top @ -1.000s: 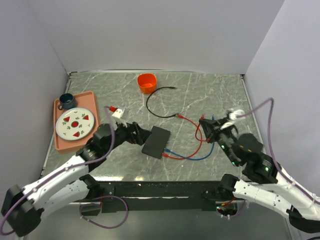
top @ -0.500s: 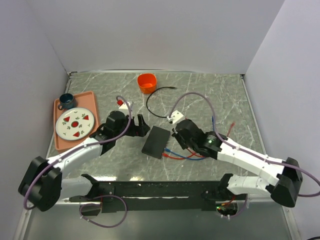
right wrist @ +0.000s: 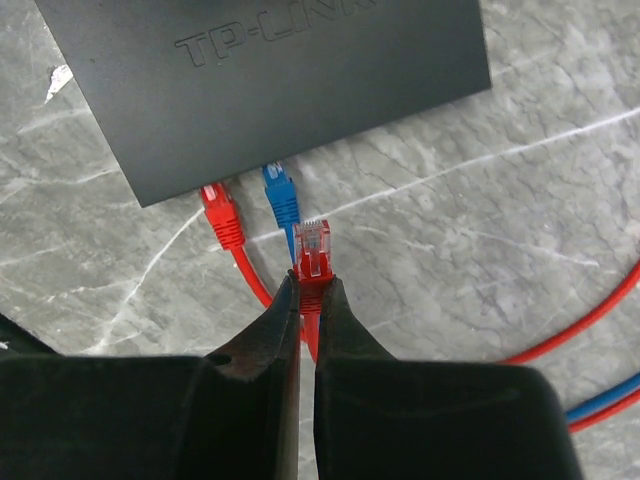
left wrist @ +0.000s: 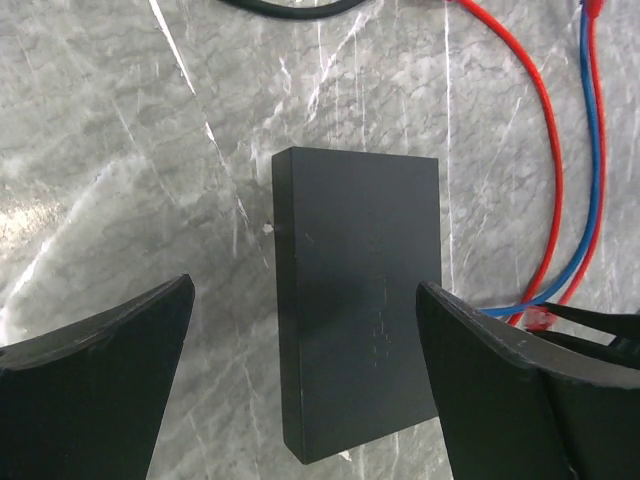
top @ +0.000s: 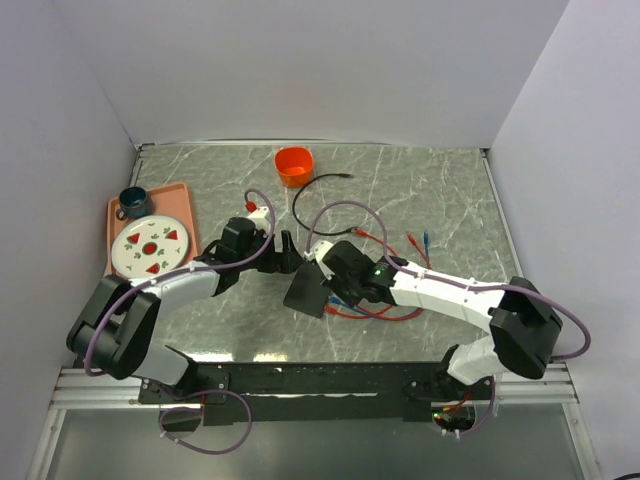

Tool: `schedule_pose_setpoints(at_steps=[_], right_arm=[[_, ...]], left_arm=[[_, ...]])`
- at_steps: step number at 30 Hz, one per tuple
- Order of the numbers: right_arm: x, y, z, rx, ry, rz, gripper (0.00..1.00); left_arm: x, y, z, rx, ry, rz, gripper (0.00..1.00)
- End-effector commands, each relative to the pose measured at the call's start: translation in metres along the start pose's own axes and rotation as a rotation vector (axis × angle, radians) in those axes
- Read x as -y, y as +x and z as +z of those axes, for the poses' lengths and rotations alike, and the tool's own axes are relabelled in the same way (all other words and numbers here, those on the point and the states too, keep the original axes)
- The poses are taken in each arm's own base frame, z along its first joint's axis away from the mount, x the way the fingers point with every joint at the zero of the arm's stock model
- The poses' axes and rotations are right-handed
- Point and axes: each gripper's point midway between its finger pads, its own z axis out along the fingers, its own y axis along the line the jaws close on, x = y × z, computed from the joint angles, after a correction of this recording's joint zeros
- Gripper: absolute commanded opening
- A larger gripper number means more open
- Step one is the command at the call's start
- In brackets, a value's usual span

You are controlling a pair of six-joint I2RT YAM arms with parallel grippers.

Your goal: Insert the plug into the switch port

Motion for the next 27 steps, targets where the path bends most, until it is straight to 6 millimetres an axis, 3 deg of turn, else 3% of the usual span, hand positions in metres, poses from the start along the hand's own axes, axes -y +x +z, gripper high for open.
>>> schedule_pose_setpoints(at_steps=[1,6,14,27], right_arm=[[0.0,-0.017,0.013,0.025,-0.009,-0.017,0.0],[0.006,-0.014,0.028,-0.004,0.033,-0.033,0.0],[0.015,-0.011,0.039,-0.028,0.085,-0.044,0.0],[0.034,-0.015,0.053,-0.054,0.134,-0.002,0.0]], left_arm=[[0.003,-0.005,0.005,0.023,0.082,-0.011,0.98],[-0.005,0.005,0.015,-0.019,0.107,-0.048,0.99],[-0.011,0.022,0.029,-0.091,0.134,-0.079,0.9],[-0.008,0.026,0.039,-0.124,0.179,-0.089,0.84]])
